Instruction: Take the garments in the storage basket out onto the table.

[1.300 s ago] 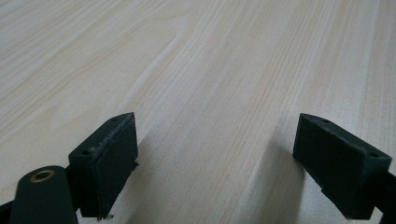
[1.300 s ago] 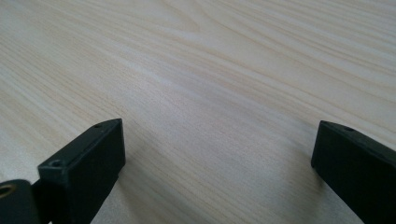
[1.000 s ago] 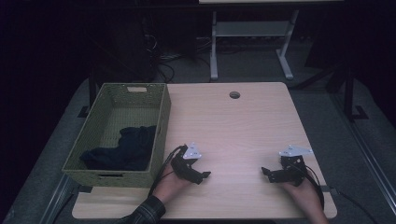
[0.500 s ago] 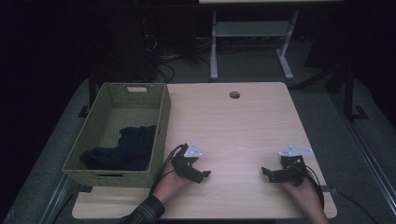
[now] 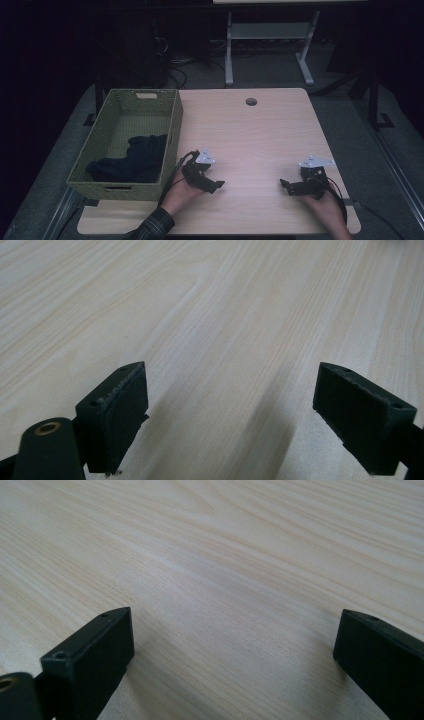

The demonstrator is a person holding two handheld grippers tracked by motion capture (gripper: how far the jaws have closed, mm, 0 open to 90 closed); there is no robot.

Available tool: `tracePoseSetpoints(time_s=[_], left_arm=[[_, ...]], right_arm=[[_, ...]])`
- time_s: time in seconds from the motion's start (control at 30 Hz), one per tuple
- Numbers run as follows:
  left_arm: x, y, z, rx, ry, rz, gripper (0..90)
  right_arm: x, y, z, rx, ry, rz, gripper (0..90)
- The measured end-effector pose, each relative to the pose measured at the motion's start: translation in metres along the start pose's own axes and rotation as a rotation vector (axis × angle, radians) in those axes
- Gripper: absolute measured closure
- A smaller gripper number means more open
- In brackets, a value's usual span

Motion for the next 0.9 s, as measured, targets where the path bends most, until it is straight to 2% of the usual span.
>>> tracePoseSetpoints(time_s=[0.2, 0.9], left_arm=[[0.0, -0.007, 0.005, -0.005, -0.016, -0.003, 14.2], [0.003, -0.026, 0.017, -0.01, -0.007, -0.011, 14.2]], right_arm=[[0.0, 0.0, 0.0, 0.0, 0.0, 0.0, 2.3], [0.0, 0.0, 0.0, 0.002, 0.0, 0.0, 2.3]])
Point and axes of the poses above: each handheld gripper's, and its own axes: y roughly forward along the jaws, z roughly out of its top, x roughly to its right, the point moved 1 cm from there along y, roughly forward along the jaws, and after that the axes turned 8 degrees about -x, right-handed, at the moved point
